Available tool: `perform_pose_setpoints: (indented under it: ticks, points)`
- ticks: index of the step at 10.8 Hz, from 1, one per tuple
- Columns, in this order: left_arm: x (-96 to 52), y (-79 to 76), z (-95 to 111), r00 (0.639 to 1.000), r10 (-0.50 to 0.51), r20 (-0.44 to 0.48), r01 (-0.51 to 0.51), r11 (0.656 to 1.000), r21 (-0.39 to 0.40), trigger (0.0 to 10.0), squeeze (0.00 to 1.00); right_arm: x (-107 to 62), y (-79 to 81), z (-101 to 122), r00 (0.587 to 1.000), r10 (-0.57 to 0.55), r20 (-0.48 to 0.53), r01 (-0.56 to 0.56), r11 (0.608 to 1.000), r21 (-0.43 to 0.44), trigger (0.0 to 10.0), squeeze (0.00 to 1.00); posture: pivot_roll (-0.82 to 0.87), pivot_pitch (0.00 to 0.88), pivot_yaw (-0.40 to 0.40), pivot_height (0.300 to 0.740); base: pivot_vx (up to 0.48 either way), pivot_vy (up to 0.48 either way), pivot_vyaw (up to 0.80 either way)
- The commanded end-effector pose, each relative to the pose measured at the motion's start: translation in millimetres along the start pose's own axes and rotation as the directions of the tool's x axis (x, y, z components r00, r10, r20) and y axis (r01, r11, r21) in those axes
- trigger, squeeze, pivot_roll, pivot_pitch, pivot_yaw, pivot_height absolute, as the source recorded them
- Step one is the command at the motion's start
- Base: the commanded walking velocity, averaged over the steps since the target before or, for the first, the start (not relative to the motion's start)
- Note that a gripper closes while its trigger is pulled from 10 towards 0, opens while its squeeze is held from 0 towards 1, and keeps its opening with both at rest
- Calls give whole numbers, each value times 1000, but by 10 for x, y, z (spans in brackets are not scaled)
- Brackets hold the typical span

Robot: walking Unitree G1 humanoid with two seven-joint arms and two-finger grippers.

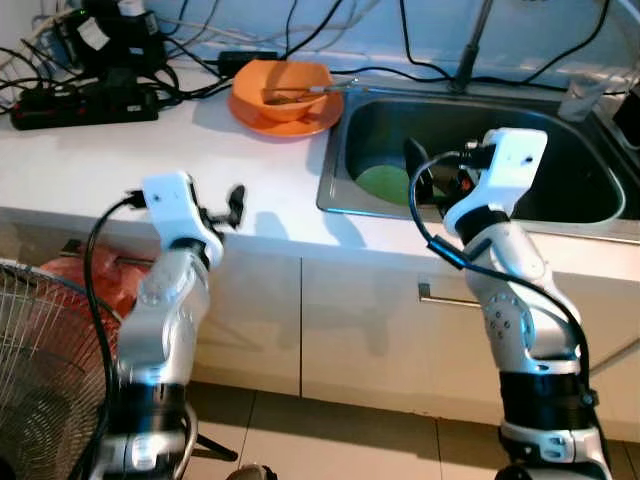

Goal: Kitchen organization

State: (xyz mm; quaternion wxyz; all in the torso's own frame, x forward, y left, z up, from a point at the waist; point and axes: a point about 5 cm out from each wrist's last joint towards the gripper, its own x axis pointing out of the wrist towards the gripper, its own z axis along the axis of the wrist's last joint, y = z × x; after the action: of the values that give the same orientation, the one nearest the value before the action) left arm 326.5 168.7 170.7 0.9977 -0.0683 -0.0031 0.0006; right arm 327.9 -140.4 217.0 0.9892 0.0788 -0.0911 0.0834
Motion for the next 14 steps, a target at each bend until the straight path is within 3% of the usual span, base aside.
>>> perform_pose_setpoints:
  ticks: [1, 3, 6, 14]
  points:
    - [-26, -31, 72, 999, -23, 34, 22, 999, 24, 10000, 0, -24, 31, 18, 1000, -4, 17, 4, 1000, -5, 10000, 0, -45, 58, -21, 740, 0, 0, 0]
    - [-25, -125, 235, 995, -36, 97, 37, 999, -10, 10000, 0, -66, 90, -33, 1000, 9, 4, -9, 1000, 1, 10000, 0, -43, 58, -30, 740, 133, 0, 0]
    - [-58, -433, 385, 967, -206, 149, 207, 978, 11, 10000, 0, -34, 99, 76, 997, -21, 70, 26, 998, -59, 10000, 0, -43, 53, -28, 740, 350, 0, 0]
    - [-40, -439, 341, 974, -197, 110, 202, 979, -34, 10000, 0, -39, 95, 92, 995, -40, 88, 47, 996, -77, 10000, 0, -49, 51, -23, 740, 457, 0, 0]
